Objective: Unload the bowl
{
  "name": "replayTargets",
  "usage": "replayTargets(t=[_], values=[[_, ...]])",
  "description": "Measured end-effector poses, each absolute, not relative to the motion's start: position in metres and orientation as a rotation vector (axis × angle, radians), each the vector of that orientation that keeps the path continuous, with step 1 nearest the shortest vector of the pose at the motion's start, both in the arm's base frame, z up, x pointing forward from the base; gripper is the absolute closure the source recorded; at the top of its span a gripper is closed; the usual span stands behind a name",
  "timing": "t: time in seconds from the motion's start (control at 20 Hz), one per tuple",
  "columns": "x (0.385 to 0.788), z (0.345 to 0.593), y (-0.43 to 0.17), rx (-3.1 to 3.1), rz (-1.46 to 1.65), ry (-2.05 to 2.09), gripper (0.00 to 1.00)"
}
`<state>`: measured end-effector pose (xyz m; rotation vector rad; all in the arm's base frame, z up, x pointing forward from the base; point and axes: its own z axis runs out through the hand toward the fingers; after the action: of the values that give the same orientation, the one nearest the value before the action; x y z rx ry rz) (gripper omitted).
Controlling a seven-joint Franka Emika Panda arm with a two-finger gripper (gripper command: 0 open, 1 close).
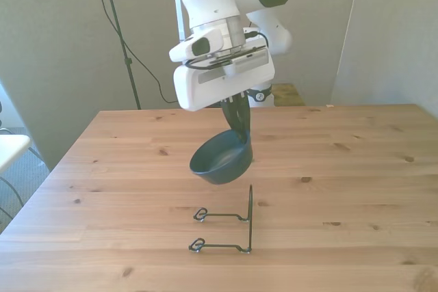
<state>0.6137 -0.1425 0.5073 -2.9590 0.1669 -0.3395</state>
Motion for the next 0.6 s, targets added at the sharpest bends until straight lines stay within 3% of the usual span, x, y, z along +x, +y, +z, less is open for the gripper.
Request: replayTargets(t=[0.2, 0.5, 0.6], values=[[0.575, 0.477, -0.123, -3.050, -0.266, 0.118, 1.00], [0.513, 0.407, -0.097, -3.156, -0.147, 0.171, 1.00], [0.505, 0.396, -0.094, -3.171, -0.128, 0.214, 1.00]])
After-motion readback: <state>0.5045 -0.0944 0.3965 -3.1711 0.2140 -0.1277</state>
